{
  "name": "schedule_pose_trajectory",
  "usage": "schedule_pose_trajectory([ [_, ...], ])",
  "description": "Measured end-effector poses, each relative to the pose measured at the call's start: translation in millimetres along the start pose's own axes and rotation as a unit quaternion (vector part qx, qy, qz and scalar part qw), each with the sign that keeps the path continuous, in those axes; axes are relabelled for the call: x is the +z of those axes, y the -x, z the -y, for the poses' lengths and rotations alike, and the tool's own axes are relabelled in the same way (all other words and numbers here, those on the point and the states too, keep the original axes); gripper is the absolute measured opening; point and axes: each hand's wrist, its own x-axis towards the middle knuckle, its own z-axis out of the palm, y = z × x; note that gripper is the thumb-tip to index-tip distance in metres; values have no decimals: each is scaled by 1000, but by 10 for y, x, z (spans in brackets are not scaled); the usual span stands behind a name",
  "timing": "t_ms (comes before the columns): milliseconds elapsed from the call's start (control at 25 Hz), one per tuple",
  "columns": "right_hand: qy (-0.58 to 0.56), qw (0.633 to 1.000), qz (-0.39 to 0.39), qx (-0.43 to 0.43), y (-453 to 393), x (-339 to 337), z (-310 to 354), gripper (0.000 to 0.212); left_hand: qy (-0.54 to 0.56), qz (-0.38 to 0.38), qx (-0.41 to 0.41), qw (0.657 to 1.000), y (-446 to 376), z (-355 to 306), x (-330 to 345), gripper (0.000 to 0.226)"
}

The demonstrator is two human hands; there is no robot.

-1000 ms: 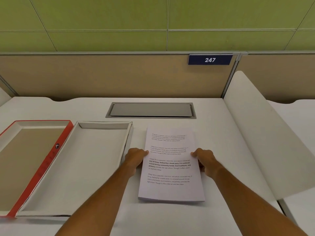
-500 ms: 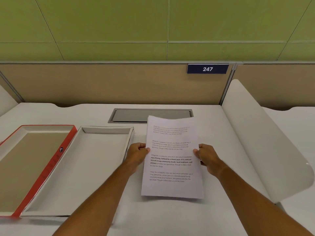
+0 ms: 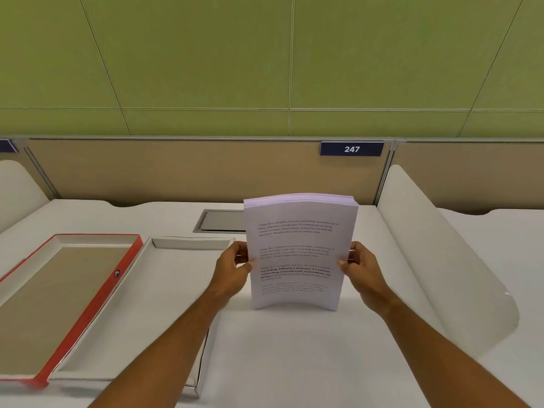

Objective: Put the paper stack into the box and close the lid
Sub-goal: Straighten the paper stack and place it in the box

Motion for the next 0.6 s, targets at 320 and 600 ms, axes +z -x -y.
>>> schedule_pose_trajectory([
  [320,-143,982,21,-120,-4,114,658,30,201,-15,74,977,-42,-663,35,36],
  [600,-69,985,-149,-54,-175,244,970,37,193,-126,-17,973,-157,-971,176,30],
])
